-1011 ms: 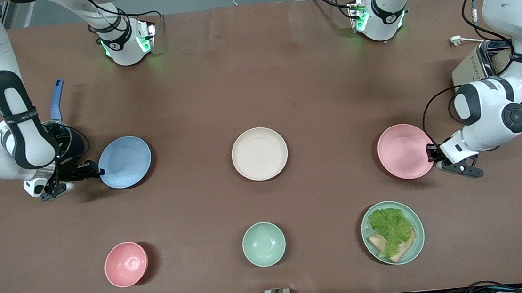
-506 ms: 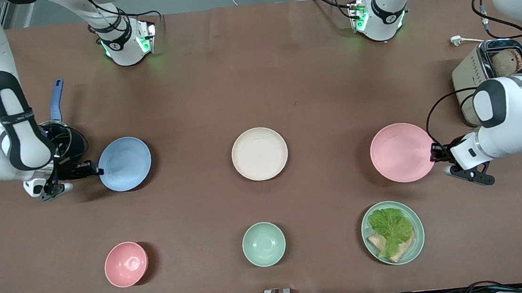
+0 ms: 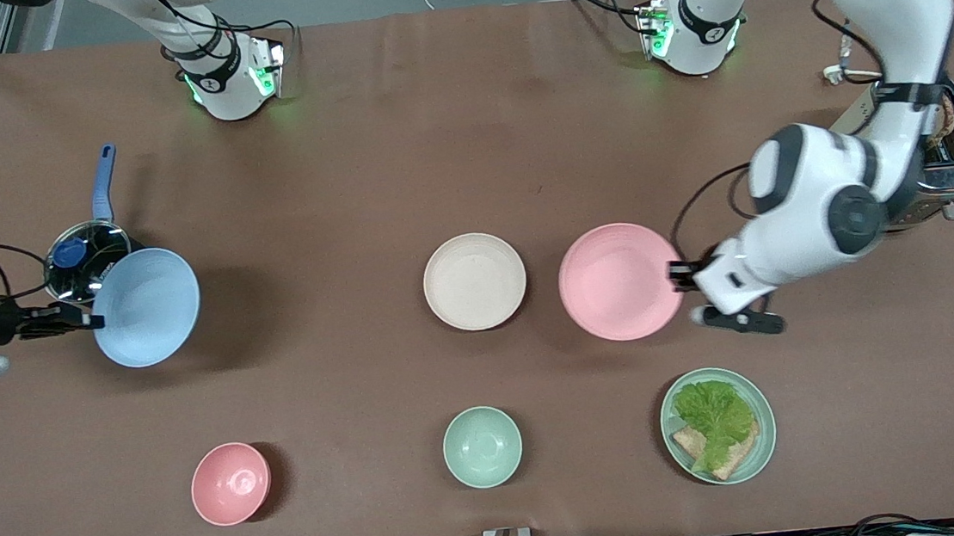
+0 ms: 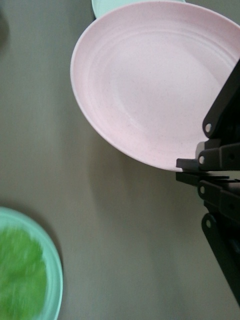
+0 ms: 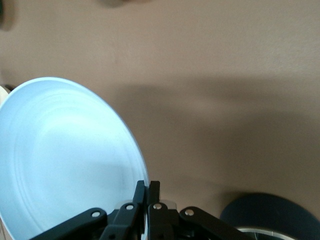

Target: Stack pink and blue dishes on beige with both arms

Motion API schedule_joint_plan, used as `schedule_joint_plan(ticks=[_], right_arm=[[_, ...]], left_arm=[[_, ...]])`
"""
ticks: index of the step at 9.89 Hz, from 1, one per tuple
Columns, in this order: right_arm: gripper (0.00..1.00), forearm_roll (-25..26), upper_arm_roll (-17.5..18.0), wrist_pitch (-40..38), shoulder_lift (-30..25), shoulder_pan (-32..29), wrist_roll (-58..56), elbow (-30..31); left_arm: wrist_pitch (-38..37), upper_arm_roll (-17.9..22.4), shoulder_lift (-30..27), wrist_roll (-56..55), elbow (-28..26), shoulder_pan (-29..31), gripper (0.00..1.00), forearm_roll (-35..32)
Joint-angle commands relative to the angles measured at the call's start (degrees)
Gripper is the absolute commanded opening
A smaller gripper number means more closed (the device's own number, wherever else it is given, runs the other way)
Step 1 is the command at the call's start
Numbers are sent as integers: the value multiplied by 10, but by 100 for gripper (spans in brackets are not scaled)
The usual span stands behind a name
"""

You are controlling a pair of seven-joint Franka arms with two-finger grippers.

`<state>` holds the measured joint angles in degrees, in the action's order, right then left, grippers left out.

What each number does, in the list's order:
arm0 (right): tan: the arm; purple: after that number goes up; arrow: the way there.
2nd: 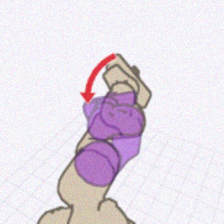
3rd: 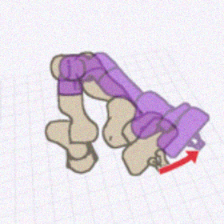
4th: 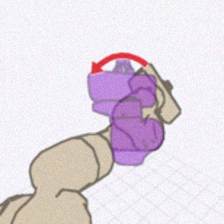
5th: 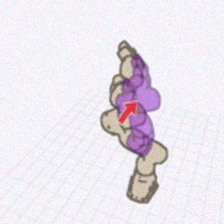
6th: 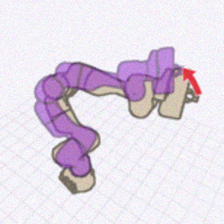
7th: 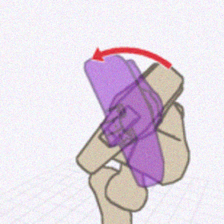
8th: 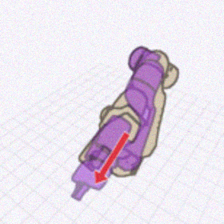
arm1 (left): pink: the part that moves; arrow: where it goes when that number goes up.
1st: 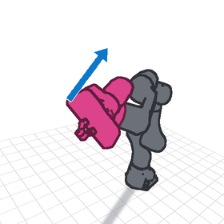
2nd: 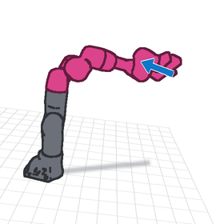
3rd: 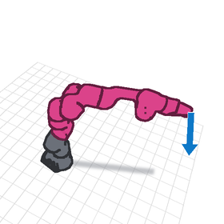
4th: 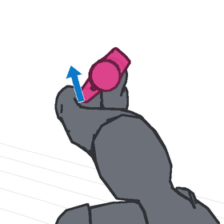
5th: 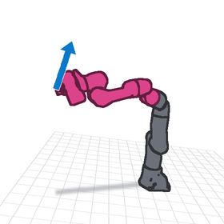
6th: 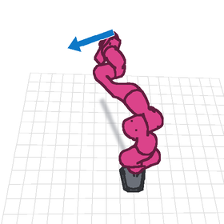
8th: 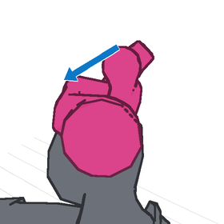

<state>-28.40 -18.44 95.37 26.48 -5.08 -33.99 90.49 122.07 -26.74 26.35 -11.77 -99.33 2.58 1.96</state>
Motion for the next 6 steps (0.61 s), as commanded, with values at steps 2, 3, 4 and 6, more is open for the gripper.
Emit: schedule_joint_plan(ticks=[2,3,4,6], right_arm=[[0,26,10,3,-42,63,161,-1],[0,33,23,14,-49,76,199,3],[0,46,52,30,-60,78,242,10],[1,76,109,72,-74,78,326,30]], left_arm=[[94,6,70,-164,2,-107,0,-89],[115,6,91,-211,2,-129,0,-126],[134,6,112,-248,3,-142,1,-154],[155,6,134,-265,5,-165,1,-189]])
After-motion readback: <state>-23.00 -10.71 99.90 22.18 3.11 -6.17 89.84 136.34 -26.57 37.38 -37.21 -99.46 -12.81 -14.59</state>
